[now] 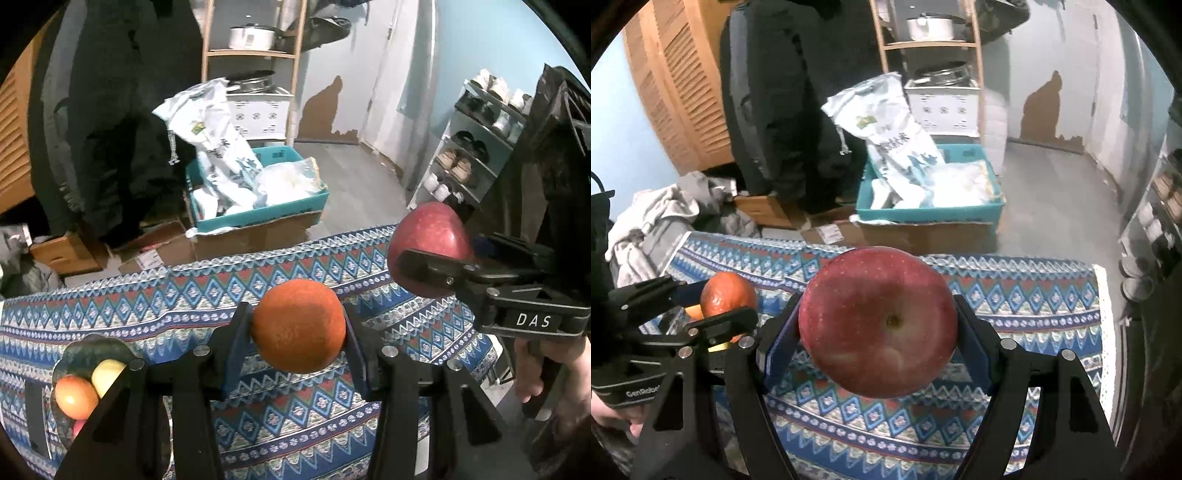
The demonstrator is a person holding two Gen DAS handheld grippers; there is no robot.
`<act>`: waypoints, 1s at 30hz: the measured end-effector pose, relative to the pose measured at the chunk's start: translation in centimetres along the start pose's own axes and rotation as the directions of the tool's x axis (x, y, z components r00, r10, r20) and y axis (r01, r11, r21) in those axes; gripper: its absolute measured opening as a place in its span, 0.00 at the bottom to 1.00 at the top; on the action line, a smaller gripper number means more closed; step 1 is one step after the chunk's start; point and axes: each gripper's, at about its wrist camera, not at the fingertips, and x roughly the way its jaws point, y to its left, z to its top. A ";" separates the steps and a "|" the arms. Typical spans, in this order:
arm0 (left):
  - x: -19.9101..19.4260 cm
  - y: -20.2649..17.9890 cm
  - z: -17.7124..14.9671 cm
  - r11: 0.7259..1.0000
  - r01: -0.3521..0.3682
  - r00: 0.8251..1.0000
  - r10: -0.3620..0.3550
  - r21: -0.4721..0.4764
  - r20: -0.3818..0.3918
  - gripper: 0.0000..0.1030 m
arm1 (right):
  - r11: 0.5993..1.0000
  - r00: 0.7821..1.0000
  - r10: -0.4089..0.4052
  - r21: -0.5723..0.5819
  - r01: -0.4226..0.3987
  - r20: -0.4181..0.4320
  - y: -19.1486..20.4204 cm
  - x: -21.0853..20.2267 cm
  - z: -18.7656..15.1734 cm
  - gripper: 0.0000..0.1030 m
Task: Organize fruits
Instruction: 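Carry the tangerine with the left tool while the right tool carries the apple toward the plate, then lower the tangerine into the plate and open the left tool while the right tool releases the apple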
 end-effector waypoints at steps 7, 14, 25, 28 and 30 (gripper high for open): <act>-1.5 3.5 -1.1 0.998 -0.033 0.999 0.033 -0.055 0.007 0.47 | 0.998 0.998 0.056 -0.040 -0.056 -0.010 3.4 1.4 1.1 0.75; -2.9 7.4 -2.7 0.990 -0.072 0.997 0.073 -0.118 0.005 0.47 | 0.991 0.993 0.106 -0.079 -0.109 -0.044 7.1 3.3 2.0 0.75; -4.6 13.4 -5.8 0.966 -0.127 0.992 0.125 -0.225 -0.023 0.47 | 0.972 0.981 0.169 -0.147 -0.182 -0.098 13.3 6.8 3.1 0.75; -4.9 15.0 -6.8 0.957 -0.139 0.990 0.135 -0.253 -0.035 0.47 | 0.965 0.976 0.184 -0.168 -0.202 -0.114 15.0 7.8 3.3 0.75; -5.1 16.0 -7.5 0.952 -0.152 0.988 0.145 -0.267 -0.046 0.47 | 0.958 0.971 0.203 -0.178 -0.223 -0.126 16.2 8.6 3.5 0.75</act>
